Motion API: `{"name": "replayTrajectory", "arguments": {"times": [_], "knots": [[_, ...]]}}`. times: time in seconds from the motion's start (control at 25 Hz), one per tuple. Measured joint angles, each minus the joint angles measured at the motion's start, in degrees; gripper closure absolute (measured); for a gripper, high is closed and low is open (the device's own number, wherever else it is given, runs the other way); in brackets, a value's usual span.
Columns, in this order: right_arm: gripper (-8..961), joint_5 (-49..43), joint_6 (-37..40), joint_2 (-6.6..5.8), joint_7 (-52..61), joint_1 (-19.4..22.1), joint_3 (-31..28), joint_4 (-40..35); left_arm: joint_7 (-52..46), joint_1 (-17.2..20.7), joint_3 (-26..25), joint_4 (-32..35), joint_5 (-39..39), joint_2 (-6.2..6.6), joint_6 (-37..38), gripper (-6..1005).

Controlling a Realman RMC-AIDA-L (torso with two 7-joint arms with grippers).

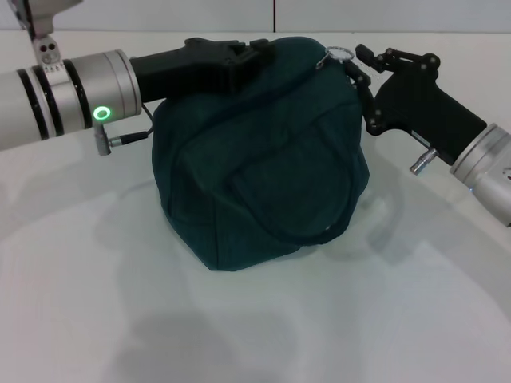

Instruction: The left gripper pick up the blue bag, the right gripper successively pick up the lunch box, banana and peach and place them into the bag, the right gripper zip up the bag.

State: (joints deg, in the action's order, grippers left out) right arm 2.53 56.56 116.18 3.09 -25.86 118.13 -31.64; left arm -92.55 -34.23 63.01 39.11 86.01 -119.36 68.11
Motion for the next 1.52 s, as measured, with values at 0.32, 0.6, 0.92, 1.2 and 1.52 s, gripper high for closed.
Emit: {"name": "replayTrajectory", "arguments": {"times": [0.32, 0.6, 0.92, 1.2, 1.52], "knots": [[676, -0.3, 0.3, 0.01, -0.3, 0.1, 0.7, -0.3, 0.0, 0.2, 0.0, 0.0, 0.0, 0.00, 0.0, 985], [682, -0.5, 0.8, 0.00, -0.7, -0.3, 1.6, -0.3, 0.0, 0.2, 0.0, 0.0, 0.0, 0.01, 0.0, 986], [732, -0.5, 0.5, 0.00, -1.1, -0.8, 2.3, -0.3, 0.0, 0.3, 0.0, 0.0, 0.0, 0.01, 0.0, 989], [884, -0.2, 0.3, 0.01, -0.7, -0.8, 2.1, 0.1, 0.0, 0.4, 0.0, 0.0, -0.1, 0.01, 0.0, 990], [936, 2.2, 0.4, -0.08, 0.6, 0.4, 1.3, 1.7, 2.4, 1.0, -1.1, 0.0, -0.1, -0.11, 0.0, 993]]}}
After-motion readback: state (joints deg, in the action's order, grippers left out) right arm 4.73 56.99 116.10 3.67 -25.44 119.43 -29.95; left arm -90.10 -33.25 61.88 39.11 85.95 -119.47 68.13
